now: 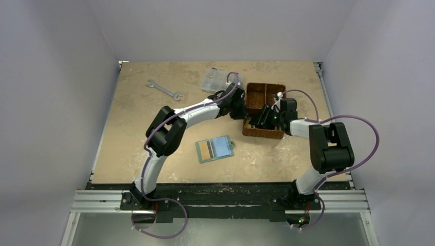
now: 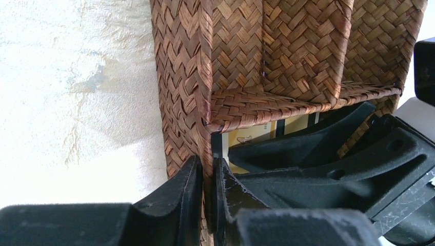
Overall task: Put the credit cards into the card holder
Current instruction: Pick up the credit card from the storage box.
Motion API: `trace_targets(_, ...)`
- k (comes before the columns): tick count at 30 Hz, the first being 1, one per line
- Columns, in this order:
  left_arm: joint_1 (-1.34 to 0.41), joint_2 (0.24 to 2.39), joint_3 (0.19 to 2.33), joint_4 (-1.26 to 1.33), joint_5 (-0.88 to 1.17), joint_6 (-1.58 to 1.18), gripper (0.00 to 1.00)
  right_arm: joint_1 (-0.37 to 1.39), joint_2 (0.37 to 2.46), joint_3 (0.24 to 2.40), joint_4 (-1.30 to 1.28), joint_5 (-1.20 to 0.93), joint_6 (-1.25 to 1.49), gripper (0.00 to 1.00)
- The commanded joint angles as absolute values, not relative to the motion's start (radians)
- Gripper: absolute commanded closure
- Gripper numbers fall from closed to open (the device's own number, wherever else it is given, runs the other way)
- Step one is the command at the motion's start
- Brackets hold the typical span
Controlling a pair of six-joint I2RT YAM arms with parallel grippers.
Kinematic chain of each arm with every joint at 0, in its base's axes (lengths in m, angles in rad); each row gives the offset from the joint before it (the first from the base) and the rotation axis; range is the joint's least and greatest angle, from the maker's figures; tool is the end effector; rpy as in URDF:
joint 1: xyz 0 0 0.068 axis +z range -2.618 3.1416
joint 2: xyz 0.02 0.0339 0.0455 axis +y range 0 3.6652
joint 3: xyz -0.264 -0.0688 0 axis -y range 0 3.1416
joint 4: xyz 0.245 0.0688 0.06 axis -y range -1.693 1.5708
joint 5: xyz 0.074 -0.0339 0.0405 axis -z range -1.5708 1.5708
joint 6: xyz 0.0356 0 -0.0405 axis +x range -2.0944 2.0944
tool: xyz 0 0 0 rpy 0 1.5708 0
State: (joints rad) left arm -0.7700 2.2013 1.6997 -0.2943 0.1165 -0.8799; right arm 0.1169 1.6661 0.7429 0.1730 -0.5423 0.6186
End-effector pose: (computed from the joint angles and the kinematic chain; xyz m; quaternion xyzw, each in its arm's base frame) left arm 0.3531 -0.3481 0.1834 -0.0288 0.9241 -0.3136 0.2164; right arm 0.3129 0.0552 0.1459 0.1158 0.8824 0.3674 0.2703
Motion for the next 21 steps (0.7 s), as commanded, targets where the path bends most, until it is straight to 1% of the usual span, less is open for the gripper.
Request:
trace_targets(1,-0.805,2.204,1.659,-0.324,0.226,-0.898,1.0,0.138,1.616,0.742,0.298,-0.688,0.709,0.56)
trace_targets(6,-0.803,2.188,1.649,-0.332,0.201,-0.9,1.0,0.135,1.585,0.746,0.276,-0.672,0.715,0.67)
trace_targets(10,-0.803,2.187,1.652,-0.338,0.188,-0.9,1.0,0.133,1.579,0.734,0.312,-0.68,0.741,0.75)
trace_targets(14,-0.803,2.187,1.653,-0.34,0.186,-0.9,1.0,0.132,1.59,0.749,0.279,-0.659,0.731,0.76)
trace_targets(21,-0.803,2.19,1.653,-0.341,0.191,-0.897,1.0,0.133,1.607,0.777,0.153,-0.581,0.674,0.72)
